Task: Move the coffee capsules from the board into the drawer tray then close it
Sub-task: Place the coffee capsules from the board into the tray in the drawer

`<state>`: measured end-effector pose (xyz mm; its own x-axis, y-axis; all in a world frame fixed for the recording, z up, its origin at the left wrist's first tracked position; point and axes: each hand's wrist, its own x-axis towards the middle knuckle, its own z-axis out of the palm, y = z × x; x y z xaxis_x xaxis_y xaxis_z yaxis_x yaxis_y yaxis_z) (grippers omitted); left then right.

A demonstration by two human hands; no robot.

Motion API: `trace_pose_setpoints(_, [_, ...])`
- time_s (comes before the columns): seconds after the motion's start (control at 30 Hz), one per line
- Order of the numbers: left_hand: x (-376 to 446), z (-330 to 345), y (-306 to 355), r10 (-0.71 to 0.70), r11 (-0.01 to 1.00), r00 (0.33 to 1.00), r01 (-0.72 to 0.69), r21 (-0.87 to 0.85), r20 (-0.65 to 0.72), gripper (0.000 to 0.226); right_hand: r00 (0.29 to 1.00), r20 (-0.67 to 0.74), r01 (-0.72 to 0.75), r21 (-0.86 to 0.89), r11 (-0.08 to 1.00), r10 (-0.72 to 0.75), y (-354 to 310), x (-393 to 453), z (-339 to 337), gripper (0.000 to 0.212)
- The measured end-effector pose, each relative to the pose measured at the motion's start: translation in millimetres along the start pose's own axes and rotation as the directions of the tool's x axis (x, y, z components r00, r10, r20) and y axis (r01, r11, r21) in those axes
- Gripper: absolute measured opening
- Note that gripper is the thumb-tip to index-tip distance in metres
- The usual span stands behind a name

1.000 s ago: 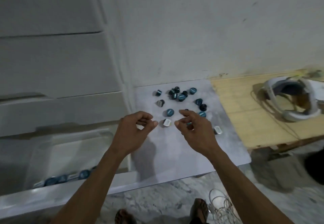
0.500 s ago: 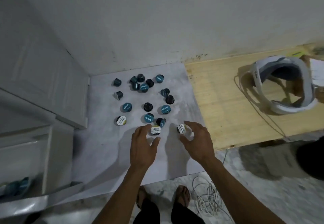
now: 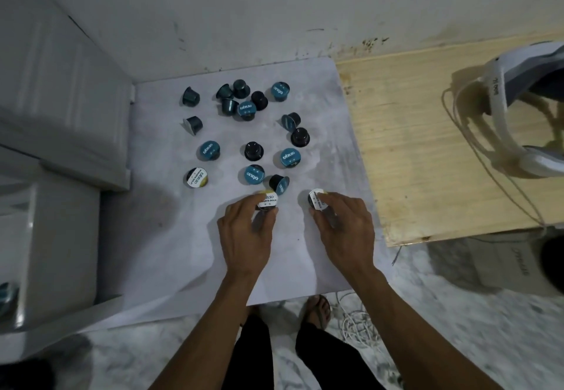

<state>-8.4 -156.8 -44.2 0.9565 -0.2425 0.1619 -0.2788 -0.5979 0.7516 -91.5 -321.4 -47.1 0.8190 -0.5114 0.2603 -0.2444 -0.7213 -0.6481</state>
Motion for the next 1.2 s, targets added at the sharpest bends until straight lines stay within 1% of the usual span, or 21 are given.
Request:
trace_pose_setpoints(0.13, [-1,-1,1,0.005,1.0,0.999,-0.005,-0.02,-0.041,0.029,0.999,-0.043,-0.008,0.014,1.0,0.008,-2,0,0,0.025])
trace_pose_setpoints(0.27, [-2,-13,14,0.011,0.997,0.997,-0.017,-0.07,-0.077,0.027,0.999,-0.043,-0.023,0.052,0.998,0.025,-13,0,-7,0.026])
trace_pose_setpoints(0.33, [-3,-26,23,0.024,0.995,0.995,-0.032,-0.09,-0.094,0.026,0.998,-0.058,-0.006,0.07,0.998,0.01,-24,1,-15,0.024])
trace_pose_setpoints(0.43, [-6,-54,36,0.011,0.991,0.994,-0.025,-0.134,-0.108,0.026,0.991,-0.126,0.065,0.086,0.994,-0.054,-49,2,-25,0.023])
trace_pose_setpoints(0.53, [-9,-90,42,0.007,0.987,0.993,-0.026,-0.158,-0.121,0.028,0.991,-0.133,0.046,0.183,0.982,-0.022,-81,3,-32,0.028])
trace_pose_setpoints(0.7, [-12,-173,41,0.073,0.984,0.981,-0.1,-0.147,-0.179,0.027,0.993,-0.117,0.063,0.289,0.955,-0.03,-150,1,-34,0.028])
trace_pose_setpoints(0.83, [-16,-258,22,0.084,0.981,0.975,-0.117,-0.157,-0.205,0.035,0.996,-0.086,0.029,0.374,0.927,0.003,-226,-12,-20,0.026])
trace_pose_setpoints(0.87, [-19,-280,14,0.082,0.982,0.975,-0.115,-0.15,-0.208,0.037,0.997,-0.078,0.038,0.383,0.923,-0.009,-245,-16,-13,0.026])
trace_pose_setpoints(0.93, [-24,-327,-9,0.083,0.986,0.976,-0.11,-0.127,-0.202,0.033,0.997,-0.065,0.063,0.379,0.923,-0.041,-282,-26,1,0.027])
trace_pose_setpoints(1.0, [-28,-373,-39,0.083,0.989,0.977,-0.105,-0.107,-0.197,0.028,0.998,-0.041,0.059,0.382,0.922,-0.046,-316,-37,17,0.026])
trace_pose_setpoints(1.07, [-30,-418,-71,0.069,0.992,0.979,-0.087,-0.091,-0.192,0.029,0.999,-0.011,0.049,0.377,0.925,-0.048,-351,-47,32,0.024])
trace_pose_setpoints(1.13, [-30,-460,-100,0.041,0.997,0.984,-0.051,-0.051,-0.175,0.03,0.998,0.008,0.048,0.366,0.929,-0.055,-380,-57,49,0.023])
trace_pose_setpoints(1.2, [-25,-497,-127,-0.021,1.0,0.985,0.018,-0.018,-0.17,0.027,0.998,0.034,0.042,0.379,0.924,-0.059,-404,-64,68,0.023])
